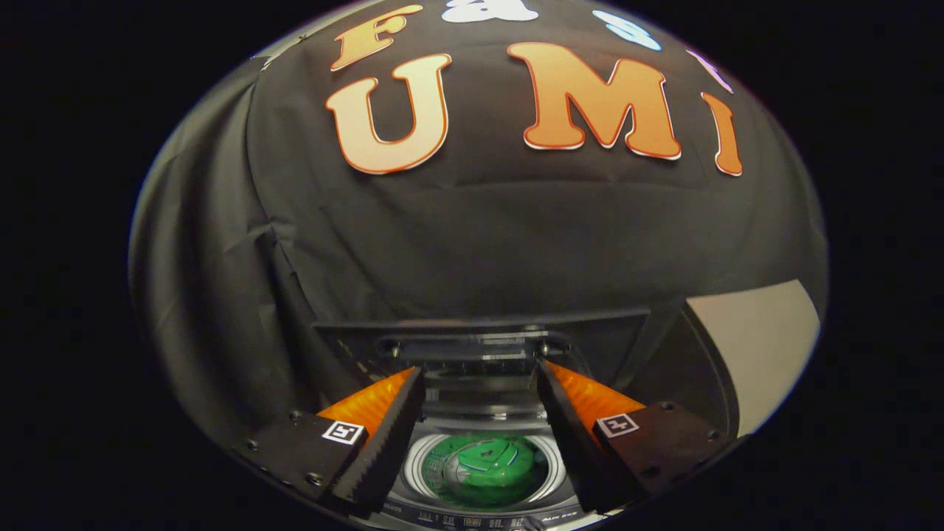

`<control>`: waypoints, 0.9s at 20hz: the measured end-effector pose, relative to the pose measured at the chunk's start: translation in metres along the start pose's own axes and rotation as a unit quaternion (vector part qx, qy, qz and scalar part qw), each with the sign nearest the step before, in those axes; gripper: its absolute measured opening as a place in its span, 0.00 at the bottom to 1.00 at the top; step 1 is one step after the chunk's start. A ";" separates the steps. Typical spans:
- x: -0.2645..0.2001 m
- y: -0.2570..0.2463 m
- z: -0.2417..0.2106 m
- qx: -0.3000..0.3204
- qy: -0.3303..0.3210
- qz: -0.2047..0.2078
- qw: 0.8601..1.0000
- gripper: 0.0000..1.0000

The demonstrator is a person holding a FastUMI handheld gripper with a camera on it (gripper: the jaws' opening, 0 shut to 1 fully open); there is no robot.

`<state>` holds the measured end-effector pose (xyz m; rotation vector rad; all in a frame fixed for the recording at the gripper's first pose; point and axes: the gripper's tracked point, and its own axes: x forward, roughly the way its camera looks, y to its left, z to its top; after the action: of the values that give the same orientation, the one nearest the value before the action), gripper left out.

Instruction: Put the clothes into the washing machine and then close the washing machine lid.

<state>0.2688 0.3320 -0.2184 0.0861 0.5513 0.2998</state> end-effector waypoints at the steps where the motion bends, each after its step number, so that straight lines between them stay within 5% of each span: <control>1: 0.001 0.002 0.009 0.006 -0.005 0.004 1.000 0.98; 18: 0.086 -0.022 0.034 -0.013 0.021 -0.036 0.999 0.99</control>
<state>0.3624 0.3376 -0.2362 0.0346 0.5910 0.2398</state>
